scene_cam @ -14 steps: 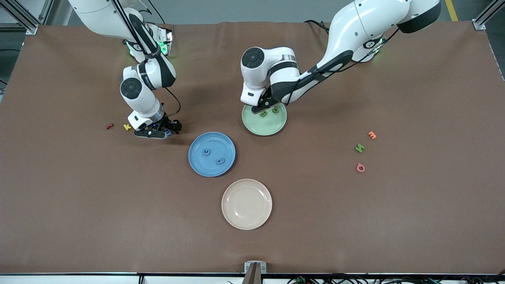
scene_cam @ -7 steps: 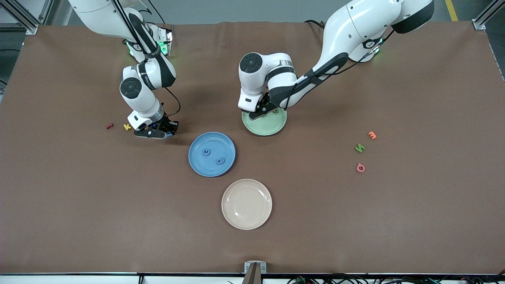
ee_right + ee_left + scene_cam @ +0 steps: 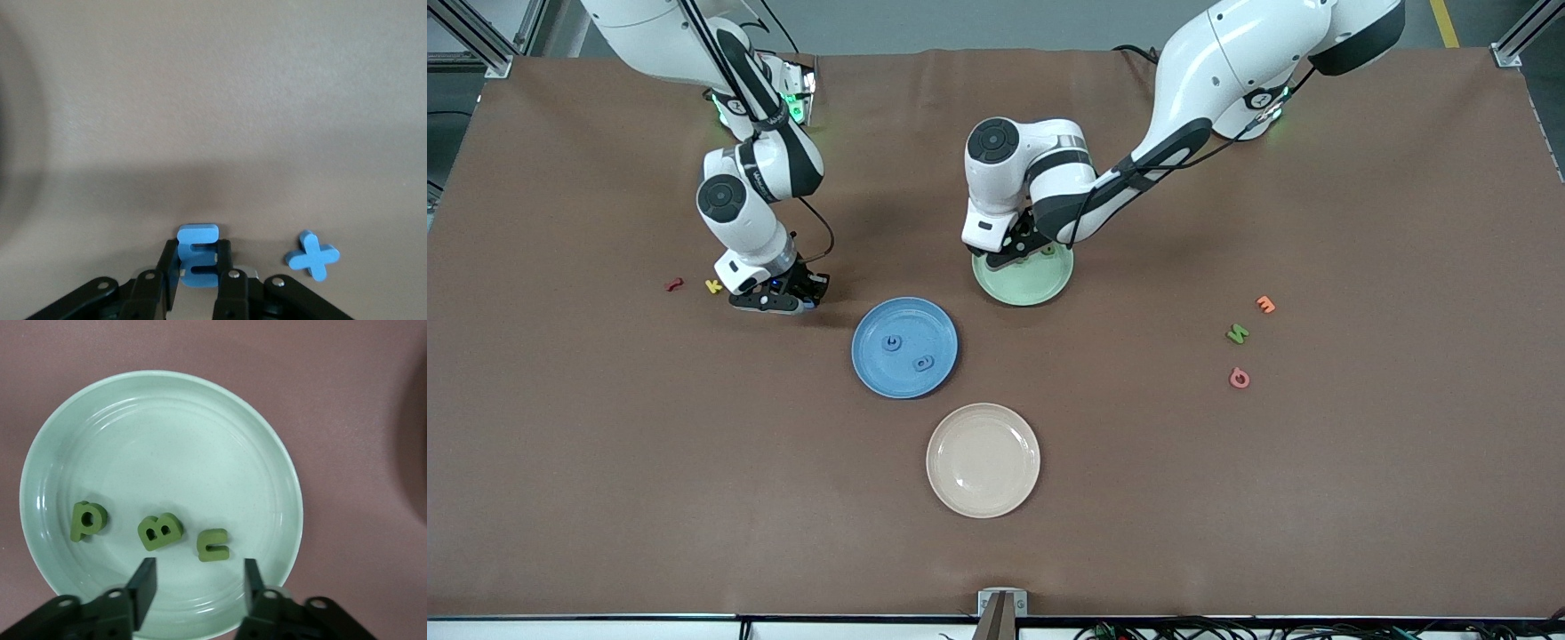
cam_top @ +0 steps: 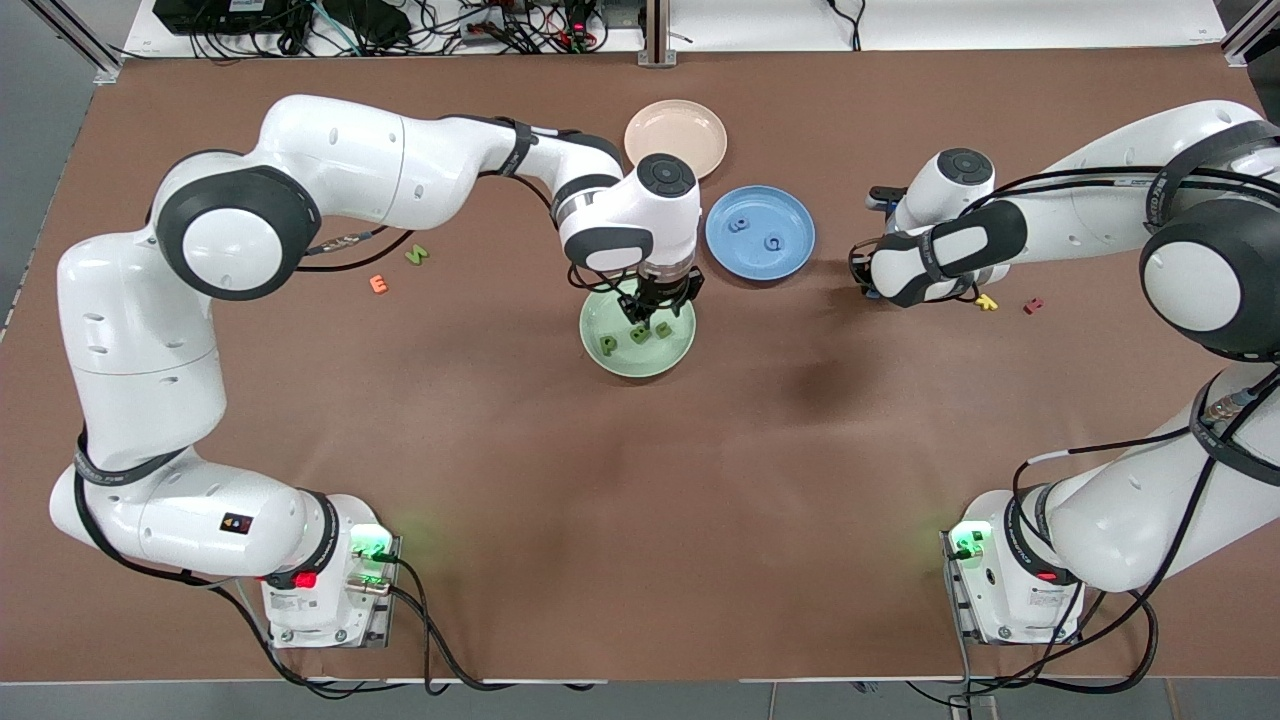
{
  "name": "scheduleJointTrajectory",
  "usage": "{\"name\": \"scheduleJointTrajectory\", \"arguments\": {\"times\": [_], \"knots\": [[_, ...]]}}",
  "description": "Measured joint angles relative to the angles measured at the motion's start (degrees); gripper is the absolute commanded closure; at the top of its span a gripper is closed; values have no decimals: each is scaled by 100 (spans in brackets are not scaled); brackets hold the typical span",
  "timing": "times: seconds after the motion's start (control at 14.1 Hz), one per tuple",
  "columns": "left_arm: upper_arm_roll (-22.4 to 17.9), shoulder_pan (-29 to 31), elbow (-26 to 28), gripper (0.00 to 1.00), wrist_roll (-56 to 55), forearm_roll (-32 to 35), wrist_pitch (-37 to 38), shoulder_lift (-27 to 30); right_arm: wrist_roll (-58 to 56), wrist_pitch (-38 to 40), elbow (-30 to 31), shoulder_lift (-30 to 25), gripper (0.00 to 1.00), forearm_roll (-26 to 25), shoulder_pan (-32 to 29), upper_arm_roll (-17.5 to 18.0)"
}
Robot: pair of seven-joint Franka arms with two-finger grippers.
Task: Sort letters by color into matching plates
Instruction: 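Place the green U on the green plate while the right gripper grasps the blue E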
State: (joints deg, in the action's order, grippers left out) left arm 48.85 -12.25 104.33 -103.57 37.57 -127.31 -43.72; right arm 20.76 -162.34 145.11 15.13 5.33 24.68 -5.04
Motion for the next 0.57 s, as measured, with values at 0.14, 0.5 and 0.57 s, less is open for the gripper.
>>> {"name": "scheduleJointTrajectory", "arguments": {"times": [0.14,0.5,0.57], "knots": [[-8,20,-11,0,0,-46,0,0,41,487,-337,-1,100,0,7,10],[38,442,-22,0,206,-49,8,15,876,1724,-1500,0,100,0,454,42],[90,607,0,0,353,-49,15,19,1170,1835,-1671,19,100,0,623,48]]}}
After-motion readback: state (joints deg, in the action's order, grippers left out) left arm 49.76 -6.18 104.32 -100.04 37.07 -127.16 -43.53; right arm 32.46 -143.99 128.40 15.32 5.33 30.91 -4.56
